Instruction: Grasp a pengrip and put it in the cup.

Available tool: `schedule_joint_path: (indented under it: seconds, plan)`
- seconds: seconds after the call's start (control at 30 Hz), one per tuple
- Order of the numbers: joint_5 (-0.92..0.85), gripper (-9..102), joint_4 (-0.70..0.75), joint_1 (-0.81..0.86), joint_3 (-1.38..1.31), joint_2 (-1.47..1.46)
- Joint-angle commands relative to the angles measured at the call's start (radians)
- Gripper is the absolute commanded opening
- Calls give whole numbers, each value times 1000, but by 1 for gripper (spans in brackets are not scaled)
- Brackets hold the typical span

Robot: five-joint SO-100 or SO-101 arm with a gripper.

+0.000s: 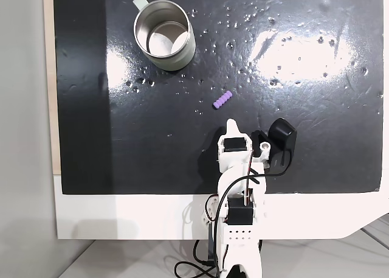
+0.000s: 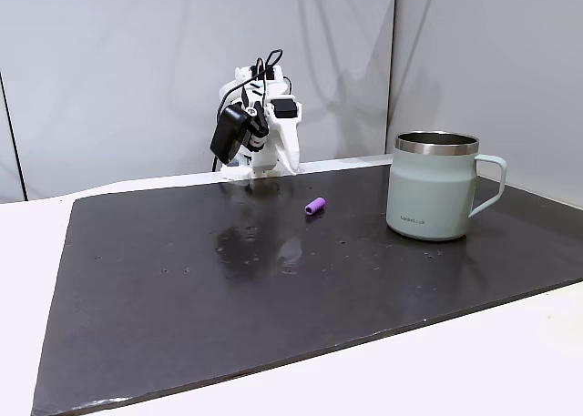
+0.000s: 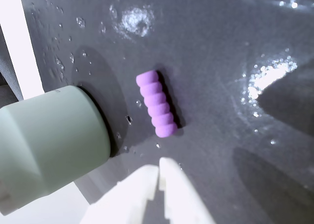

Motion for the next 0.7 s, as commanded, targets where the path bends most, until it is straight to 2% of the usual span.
schedule_joint_path:
  seconds: [0.0, 0.53, 0.67]
  plan:
    - [-5, 0, -35, -3, -5, 8]
    - [-14, 0, -44, -6, -5, 8]
    - [-110, 0, -51, 46, -72, 8]
